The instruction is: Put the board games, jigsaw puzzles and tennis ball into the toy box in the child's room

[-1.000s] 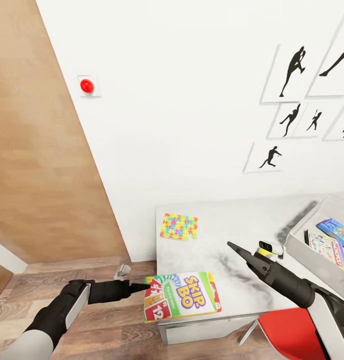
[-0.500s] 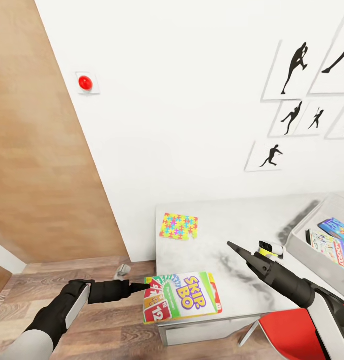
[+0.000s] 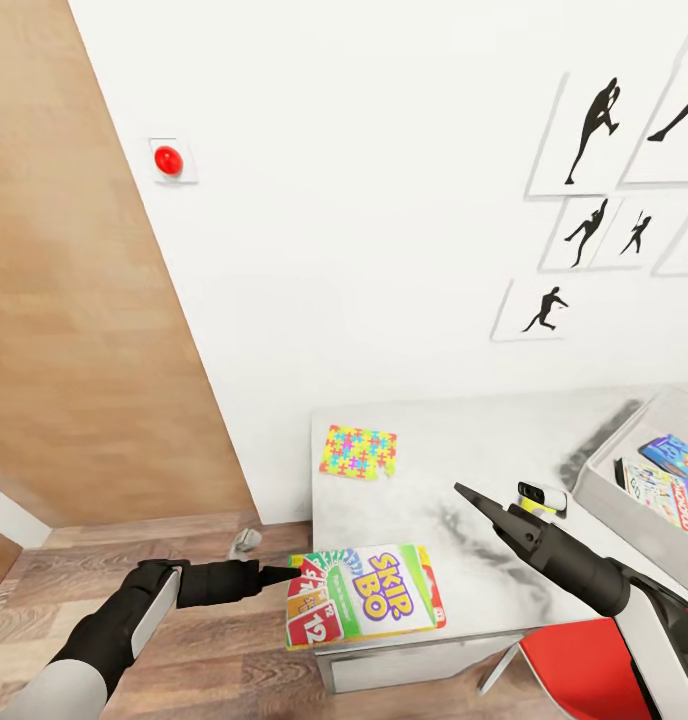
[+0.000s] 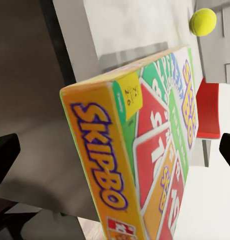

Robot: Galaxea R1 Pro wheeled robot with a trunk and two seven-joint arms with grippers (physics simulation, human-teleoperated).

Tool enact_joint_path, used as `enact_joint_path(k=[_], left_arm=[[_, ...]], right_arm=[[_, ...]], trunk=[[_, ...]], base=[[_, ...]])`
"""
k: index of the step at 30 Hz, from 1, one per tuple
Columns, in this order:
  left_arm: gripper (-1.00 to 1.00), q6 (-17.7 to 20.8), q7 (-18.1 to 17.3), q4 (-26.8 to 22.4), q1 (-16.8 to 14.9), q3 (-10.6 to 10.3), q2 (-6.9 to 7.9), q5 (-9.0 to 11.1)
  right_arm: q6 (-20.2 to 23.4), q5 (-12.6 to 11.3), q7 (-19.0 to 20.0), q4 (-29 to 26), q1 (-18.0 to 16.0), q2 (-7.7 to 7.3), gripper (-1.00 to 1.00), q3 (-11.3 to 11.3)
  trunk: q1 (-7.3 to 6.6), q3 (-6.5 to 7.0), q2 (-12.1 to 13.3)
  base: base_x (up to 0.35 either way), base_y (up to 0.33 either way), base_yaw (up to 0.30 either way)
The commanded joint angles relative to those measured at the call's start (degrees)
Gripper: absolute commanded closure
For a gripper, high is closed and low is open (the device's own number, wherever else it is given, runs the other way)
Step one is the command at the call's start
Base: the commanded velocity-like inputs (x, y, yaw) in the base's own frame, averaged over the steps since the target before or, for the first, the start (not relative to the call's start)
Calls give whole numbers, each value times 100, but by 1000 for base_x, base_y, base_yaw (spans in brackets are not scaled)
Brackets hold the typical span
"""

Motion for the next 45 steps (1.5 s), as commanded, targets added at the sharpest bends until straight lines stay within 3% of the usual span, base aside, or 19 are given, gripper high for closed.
enact_joint_path(k=[1, 45], left_arm=[[-100, 42, 6, -2, -4, -21, 6, 43], [-100, 42, 6, -2, -4, -31, 6, 43]], right_arm=[[38, -29, -1, -1, -3, -1, -100, 0], [38, -27, 2, -1, -3, -10, -100, -1]], trunk=[[1, -7, -6], [1, -7, -6]], base=[[0, 0, 0], [-7, -19, 0]])
